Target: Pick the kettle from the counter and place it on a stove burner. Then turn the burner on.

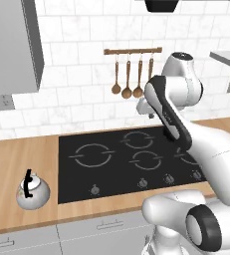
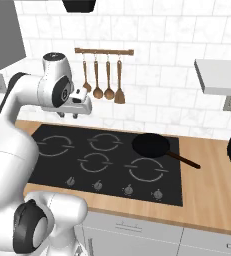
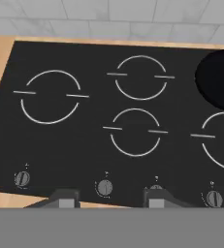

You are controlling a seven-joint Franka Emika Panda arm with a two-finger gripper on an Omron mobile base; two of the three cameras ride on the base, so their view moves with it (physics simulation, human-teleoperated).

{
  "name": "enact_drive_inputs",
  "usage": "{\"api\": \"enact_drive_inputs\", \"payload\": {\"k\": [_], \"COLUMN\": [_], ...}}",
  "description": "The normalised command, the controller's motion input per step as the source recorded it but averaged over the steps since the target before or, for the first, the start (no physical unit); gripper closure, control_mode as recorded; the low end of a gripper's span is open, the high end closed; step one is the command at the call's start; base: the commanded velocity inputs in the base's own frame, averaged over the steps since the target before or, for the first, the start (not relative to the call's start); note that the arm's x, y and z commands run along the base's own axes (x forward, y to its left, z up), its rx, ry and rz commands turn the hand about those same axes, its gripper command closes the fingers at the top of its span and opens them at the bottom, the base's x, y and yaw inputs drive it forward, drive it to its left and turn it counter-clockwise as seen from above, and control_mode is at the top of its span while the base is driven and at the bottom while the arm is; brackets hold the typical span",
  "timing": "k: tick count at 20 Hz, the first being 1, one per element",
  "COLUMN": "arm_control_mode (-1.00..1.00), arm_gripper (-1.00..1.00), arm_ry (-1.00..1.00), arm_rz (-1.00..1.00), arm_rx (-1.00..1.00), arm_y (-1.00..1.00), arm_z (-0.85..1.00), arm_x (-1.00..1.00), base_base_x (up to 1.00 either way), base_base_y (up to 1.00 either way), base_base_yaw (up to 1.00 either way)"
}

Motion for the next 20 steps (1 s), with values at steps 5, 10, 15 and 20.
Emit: {"api": "enact_drive_inputs", "payload": {"k": [5, 10, 15, 20], "arm_control_mode": [-1.0, -1.0, -1.0, -1.0], "arm_gripper": [-1.0, -1.0, -1.0, -1.0], "arm_ry": [0.0, 0.0, 0.0, -0.03], "arm_rz": [-0.03, -0.06, 0.0, 0.01], "arm_rx": [0.0, 0.0, 0.0, 0.04], "arm_y": [-0.2, -0.49, 0.66, 1.0], "arm_z": [-0.03, -0.04, -0.02, -0.25], "arm_x": [-0.33, -0.63, -0.52, -0.17], "base_base_x": [0.0, 0.0, 0.0, 0.0], "base_base_y": [0.0, 0.0, 0.0, 0.0], "base_base_yaw": [0.0, 0.0, 0.0, 0.0]}}
